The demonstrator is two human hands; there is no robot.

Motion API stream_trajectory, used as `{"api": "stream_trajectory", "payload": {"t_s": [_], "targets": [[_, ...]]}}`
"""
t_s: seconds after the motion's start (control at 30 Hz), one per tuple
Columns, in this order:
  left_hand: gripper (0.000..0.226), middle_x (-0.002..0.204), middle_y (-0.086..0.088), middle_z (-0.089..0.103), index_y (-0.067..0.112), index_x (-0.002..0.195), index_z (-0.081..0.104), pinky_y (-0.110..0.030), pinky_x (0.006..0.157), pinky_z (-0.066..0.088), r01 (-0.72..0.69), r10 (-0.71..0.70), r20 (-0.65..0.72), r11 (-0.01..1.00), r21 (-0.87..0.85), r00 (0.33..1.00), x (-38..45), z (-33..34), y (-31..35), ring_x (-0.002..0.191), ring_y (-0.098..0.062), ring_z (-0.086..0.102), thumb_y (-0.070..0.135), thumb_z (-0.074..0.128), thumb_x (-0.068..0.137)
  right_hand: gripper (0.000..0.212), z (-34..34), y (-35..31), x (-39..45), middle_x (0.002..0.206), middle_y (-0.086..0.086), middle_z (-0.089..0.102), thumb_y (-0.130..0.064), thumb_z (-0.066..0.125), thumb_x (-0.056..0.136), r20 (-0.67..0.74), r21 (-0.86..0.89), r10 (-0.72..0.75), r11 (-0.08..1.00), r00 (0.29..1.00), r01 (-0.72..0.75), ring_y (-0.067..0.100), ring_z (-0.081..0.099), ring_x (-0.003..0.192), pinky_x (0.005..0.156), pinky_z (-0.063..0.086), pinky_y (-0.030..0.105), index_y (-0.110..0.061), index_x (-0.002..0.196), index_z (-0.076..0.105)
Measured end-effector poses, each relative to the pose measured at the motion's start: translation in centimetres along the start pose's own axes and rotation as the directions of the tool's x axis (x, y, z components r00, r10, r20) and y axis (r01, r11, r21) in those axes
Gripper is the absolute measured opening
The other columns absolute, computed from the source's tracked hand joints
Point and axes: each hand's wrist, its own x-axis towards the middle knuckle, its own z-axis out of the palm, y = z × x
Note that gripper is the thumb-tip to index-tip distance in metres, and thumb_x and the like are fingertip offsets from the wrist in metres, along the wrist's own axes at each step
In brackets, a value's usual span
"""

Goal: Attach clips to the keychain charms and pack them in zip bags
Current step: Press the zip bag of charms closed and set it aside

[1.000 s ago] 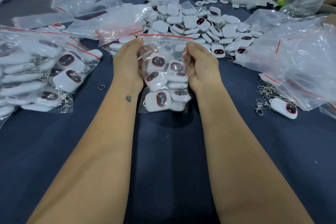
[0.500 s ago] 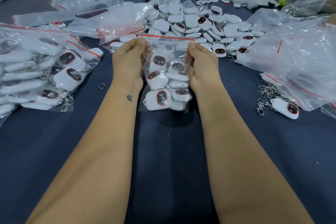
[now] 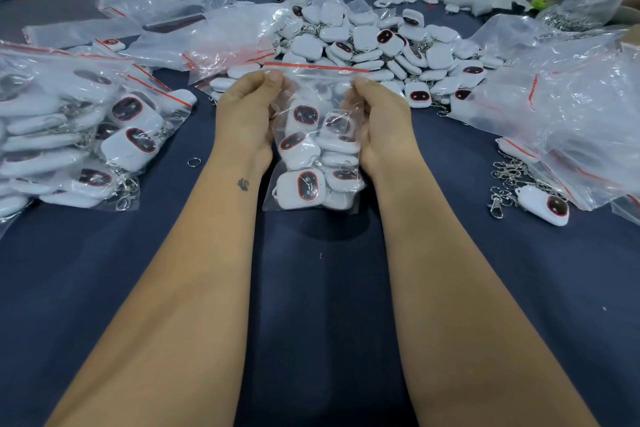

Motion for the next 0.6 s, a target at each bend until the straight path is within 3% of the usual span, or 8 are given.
{"api": "stream_trajectory", "payload": {"t_s": [0.2, 0.47, 0.6], "targets": [[0.028, 0.064, 0.003, 0.069, 0.013, 0.069, 0.065, -0.024, 0.059, 0.054, -0.002, 0.002, -0.013, 1.0, -0.014, 1.0, 0.11, -0.11, 0.08, 0.061, -0.011, 0.061, 0.01, 0.06, 0.096, 0.021, 0.05, 0.24, 0.12, 0.061, 0.001, 0.06, -0.003, 0.062, 0.089, 0.013, -0.039, -0.05, 0.998, 0.999, 0.05, 0.021, 0.055, 0.069, 0.078, 0.047, 0.039, -0.01, 0.07, 0.062], [0.024, 0.054, 0.007, 0.065, 0.011, 0.078, 0.062, -0.02, 0.044, 0.048, 0.047, -0.045, -0.085, 0.999, 0.026, 0.995, 0.29, 0.26, -0.23, 0.045, -0.006, 0.059, 0.016, 0.055, 0.1, 0.027, 0.4, 0.57, -0.29, 0.063, -0.001, 0.056, -0.009, 0.056, 0.093, 0.021, -0.275, -0.112, 0.955, 0.993, 0.113, 0.015, 0.05, 0.061, 0.057, 0.046, 0.028, -0.015, 0.067, 0.056], [0.027, 0.053, 0.009, 0.064, 0.013, 0.076, 0.061, -0.019, 0.045, 0.049, 0.046, -0.042, -0.119, 0.998, 0.034, 0.992, 0.74, 0.2, -0.33, 0.045, -0.006, 0.057, 0.018, 0.053, 0.102, 0.023, 0.58, 0.49, -0.46, 0.064, 0.001, 0.058, -0.005, 0.06, 0.091, 0.058, -0.203, -0.083, 0.975, 0.995, 0.093, 0.016, 0.052, 0.063, 0.064, 0.046, 0.032, -0.012, 0.068, 0.06]]}}
